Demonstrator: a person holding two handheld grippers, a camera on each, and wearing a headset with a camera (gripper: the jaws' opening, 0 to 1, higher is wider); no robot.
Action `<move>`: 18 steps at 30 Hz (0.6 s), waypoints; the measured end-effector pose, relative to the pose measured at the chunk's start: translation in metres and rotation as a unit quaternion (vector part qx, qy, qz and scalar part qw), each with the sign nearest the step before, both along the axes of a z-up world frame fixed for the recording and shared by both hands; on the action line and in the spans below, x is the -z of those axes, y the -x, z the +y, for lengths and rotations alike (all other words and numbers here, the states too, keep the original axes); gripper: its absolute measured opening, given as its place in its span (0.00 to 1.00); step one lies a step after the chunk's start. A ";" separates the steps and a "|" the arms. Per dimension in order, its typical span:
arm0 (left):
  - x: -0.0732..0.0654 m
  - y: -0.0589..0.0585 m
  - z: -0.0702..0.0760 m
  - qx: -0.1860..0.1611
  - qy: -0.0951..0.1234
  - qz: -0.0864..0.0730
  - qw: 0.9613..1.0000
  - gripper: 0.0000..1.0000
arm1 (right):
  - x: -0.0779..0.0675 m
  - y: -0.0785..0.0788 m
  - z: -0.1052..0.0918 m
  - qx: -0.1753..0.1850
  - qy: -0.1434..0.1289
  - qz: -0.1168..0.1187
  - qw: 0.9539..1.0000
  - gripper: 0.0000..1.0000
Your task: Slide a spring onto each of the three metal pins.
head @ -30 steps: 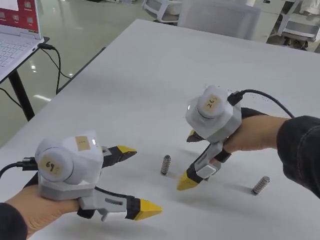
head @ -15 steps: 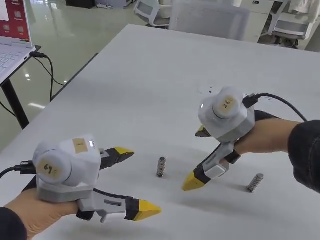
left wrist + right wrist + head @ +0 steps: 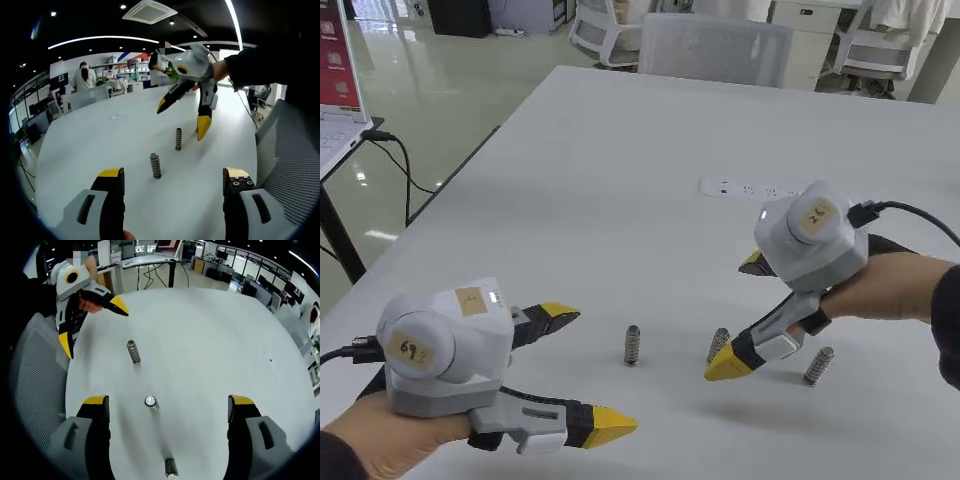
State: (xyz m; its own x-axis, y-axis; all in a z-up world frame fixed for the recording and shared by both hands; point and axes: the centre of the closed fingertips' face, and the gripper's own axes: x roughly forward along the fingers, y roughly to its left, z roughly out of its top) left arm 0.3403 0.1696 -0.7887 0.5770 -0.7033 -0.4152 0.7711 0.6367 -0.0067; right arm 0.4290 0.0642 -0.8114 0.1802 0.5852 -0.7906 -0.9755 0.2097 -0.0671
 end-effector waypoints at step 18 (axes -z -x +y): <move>0.000 -0.001 -0.011 0.014 -0.009 0.001 1.000 0.80 | -0.008 0.003 -0.052 0.088 -0.052 -0.013 0.995 1.00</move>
